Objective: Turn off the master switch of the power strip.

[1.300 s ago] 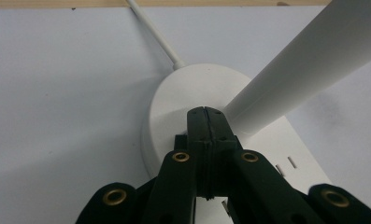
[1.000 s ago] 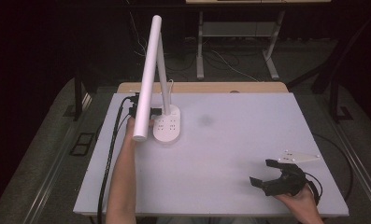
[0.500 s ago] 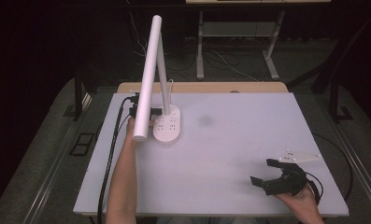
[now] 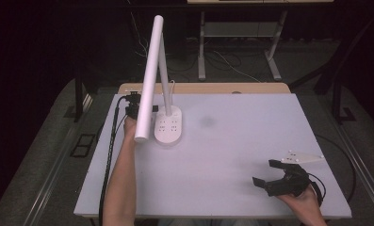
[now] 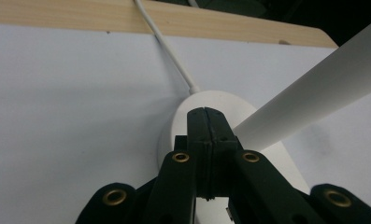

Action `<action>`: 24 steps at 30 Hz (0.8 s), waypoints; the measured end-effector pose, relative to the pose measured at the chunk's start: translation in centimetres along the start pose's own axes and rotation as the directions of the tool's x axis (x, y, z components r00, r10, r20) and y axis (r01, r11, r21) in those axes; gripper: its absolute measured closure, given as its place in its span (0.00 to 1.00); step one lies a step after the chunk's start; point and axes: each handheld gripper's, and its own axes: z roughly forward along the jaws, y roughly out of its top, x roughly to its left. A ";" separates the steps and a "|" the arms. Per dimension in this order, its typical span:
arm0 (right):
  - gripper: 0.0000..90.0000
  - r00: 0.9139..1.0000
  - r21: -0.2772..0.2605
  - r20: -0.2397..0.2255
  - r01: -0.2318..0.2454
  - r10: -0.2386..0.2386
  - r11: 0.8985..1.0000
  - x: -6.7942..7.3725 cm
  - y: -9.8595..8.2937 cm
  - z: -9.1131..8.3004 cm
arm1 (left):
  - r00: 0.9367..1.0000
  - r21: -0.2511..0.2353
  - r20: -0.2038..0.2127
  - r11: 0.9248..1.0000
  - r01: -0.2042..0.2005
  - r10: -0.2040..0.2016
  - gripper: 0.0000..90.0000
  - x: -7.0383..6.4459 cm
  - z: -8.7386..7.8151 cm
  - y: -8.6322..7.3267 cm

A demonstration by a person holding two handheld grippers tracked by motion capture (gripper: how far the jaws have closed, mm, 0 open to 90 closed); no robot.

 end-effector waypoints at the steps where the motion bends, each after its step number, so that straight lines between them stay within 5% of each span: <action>1: 0.00 1.000 -0.002 0.001 0.000 0.000 1.000 0.0 0.0 0.1 | 1.000 -0.009 0.003 1.000 0.005 -0.005 1.00 -0.1 -0.2 0.1; 12: 0.00 1.000 0.006 -0.003 0.002 -0.002 1.000 0.3 0.0 0.2 | 1.000 -0.068 -0.010 0.998 -0.013 0.012 1.00 -0.7 -3.7 0.7; 24: 0.00 1.000 0.002 -0.003 0.000 0.000 1.000 0.5 0.0 0.3 | 1.000 -0.130 0.006 0.991 0.004 -0.003 0.97 -1.4 -6.5 -0.4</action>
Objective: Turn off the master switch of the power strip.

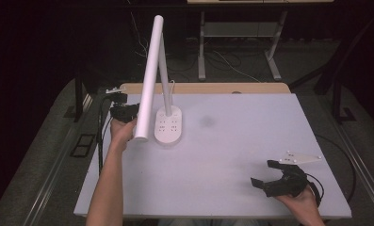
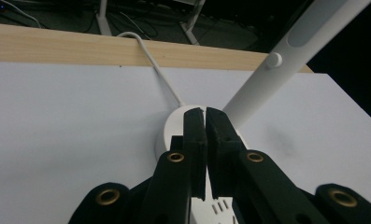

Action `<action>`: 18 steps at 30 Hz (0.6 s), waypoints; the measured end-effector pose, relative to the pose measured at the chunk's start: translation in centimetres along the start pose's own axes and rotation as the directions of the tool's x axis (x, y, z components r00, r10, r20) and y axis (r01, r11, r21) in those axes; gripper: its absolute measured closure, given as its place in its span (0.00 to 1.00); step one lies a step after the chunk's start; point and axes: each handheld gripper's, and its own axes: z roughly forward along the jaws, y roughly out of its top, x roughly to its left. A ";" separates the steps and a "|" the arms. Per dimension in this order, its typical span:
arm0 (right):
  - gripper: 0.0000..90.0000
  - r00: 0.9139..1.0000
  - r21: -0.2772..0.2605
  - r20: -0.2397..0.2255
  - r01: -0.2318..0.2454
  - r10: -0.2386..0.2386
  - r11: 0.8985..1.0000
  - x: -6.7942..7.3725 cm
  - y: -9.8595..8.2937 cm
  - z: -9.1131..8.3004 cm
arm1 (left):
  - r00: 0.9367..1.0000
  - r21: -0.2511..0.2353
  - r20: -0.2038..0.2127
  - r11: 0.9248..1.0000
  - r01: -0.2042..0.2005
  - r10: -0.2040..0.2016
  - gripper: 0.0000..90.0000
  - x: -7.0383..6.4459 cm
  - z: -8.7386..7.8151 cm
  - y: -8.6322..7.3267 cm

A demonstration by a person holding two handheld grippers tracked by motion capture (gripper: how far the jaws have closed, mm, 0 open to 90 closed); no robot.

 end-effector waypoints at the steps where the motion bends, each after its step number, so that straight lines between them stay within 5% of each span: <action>1: 0.00 1.000 -0.001 0.000 0.000 0.000 1.000 0.0 0.0 0.0 | 1.000 -0.004 0.001 1.000 0.004 -0.004 0.96 0.0 -0.2 -0.2; 7: 0.00 1.000 -0.005 0.001 0.001 -0.001 1.000 -0.1 0.0 -0.1 | 0.998 -0.031 0.025 0.998 0.050 -0.049 0.84 0.0 -2.1 -1.1; 18: 0.00 1.000 -0.003 0.000 -0.002 0.002 1.000 -0.1 0.0 -0.1 | 0.996 -0.074 0.076 0.996 0.043 -0.037 0.31 -0.2 -5.6 -2.3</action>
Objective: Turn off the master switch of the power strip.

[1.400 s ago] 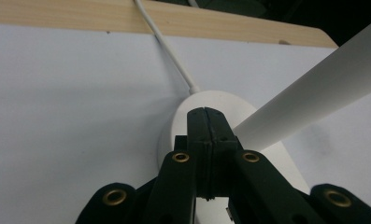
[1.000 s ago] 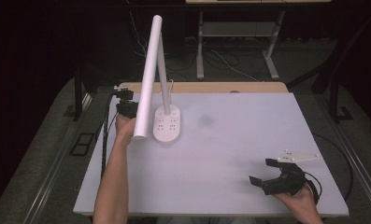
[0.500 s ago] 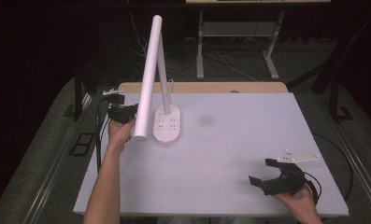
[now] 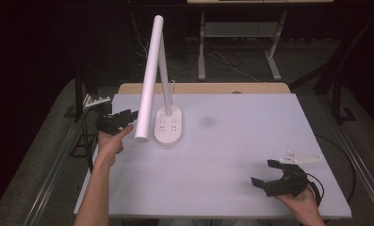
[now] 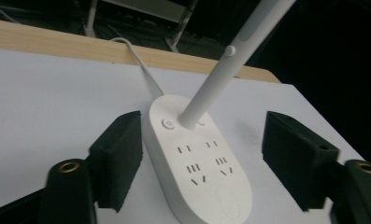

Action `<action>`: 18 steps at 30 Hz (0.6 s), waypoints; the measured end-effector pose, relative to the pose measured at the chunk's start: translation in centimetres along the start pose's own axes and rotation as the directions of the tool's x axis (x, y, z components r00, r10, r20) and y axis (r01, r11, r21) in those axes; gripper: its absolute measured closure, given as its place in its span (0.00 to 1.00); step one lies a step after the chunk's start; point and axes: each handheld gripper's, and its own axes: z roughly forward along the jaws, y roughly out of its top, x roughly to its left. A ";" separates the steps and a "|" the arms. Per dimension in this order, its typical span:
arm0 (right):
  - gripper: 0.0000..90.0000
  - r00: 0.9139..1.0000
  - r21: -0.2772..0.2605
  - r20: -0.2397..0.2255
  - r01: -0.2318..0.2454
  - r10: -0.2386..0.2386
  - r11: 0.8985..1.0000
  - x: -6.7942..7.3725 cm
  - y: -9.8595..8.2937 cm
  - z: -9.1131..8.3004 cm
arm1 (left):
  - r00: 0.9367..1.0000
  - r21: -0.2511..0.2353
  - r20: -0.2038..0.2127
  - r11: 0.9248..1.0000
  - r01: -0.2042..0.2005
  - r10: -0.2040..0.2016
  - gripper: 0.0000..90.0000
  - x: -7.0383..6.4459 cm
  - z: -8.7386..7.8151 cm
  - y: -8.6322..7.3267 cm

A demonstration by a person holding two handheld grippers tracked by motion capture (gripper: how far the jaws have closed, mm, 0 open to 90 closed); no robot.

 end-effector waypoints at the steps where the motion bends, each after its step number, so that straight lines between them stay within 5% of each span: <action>1: 0.00 1.000 0.000 0.000 0.000 0.000 1.000 0.0 0.0 0.0 | 1.000 -0.006 0.007 1.000 -0.003 0.003 0.30 -0.1 -0.2 -0.2; 5: 0.00 1.000 -0.006 0.003 0.000 0.000 1.000 -0.1 0.0 -0.1 | 0.999 -0.018 0.049 1.000 -0.013 0.014 0.18 -0.6 -0.8 -0.7; 11: 0.00 1.000 -0.009 0.003 -0.001 0.001 1.000 -0.1 0.0 -0.2 | 0.997 0.014 0.059 0.998 -0.060 0.059 0.01 -1.7 -1.6 -1.4; 18: 0.00 1.000 -0.012 0.007 0.005 -0.005 1.000 -0.1 0.0 -0.2 | 0.991 0.026 0.066 0.992 -0.122 0.120 0.00 -2.7 -2.7 -2.9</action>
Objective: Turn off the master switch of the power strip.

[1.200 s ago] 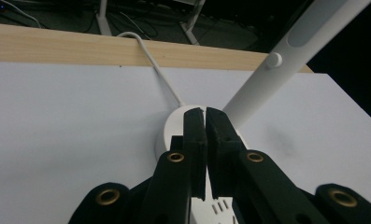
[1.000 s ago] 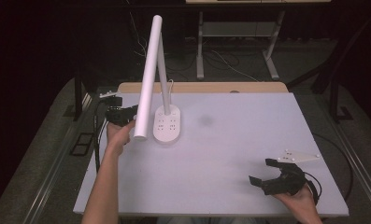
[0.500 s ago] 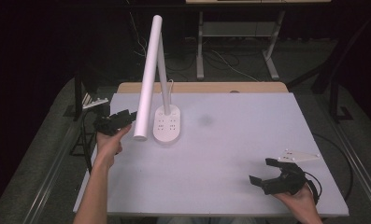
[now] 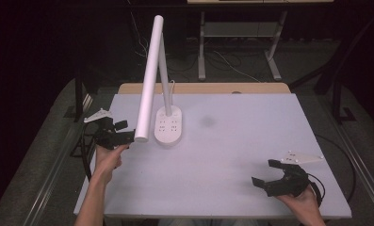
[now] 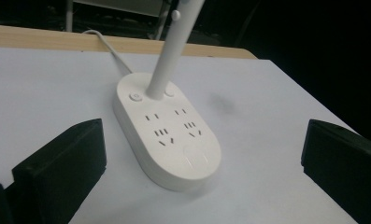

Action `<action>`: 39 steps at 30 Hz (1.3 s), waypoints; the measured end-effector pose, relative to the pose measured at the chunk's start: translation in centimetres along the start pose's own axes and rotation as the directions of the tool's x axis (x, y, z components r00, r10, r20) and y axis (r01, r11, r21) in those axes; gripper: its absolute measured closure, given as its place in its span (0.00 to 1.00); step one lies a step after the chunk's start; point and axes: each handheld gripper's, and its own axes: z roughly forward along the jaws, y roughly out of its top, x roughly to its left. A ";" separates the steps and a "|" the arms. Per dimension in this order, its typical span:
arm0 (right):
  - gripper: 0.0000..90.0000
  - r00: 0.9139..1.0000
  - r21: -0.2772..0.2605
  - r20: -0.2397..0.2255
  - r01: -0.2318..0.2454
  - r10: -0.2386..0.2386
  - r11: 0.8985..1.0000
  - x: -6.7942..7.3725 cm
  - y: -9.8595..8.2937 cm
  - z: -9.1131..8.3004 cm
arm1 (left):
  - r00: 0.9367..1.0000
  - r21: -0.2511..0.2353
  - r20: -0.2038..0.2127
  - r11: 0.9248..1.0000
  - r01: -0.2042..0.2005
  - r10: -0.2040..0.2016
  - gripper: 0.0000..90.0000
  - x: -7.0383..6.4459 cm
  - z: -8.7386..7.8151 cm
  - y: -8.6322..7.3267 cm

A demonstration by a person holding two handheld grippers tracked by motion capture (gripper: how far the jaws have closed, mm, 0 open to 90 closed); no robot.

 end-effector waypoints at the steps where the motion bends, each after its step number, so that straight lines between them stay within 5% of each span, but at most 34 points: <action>1: 0.00 1.000 0.002 -0.002 -0.004 0.004 1.000 0.0 0.0 0.0 | 1.000 -0.002 0.005 1.000 -0.003 0.003 0.00 -0.2 -0.1 -0.2; 16: 0.00 1.000 -0.004 0.000 -0.008 0.008 1.000 0.1 0.0 -0.3 | 0.996 0.010 0.054 0.998 -0.068 0.068 0.00 -3.1 -0.8 -3.0; 27: 0.00 1.000 -0.007 0.001 -0.003 0.003 1.000 0.2 0.0 -0.4 | 0.988 0.088 0.085 0.986 -0.140 0.132 0.00 -5.3 -0.4 -6.0; 39: 0.00 1.000 -0.003 -0.004 0.003 -0.003 1.000 0.3 -0.1 -0.4 | 0.978 0.163 0.133 0.969 -0.184 0.163 0.00 -5.7 -0.4 -8.5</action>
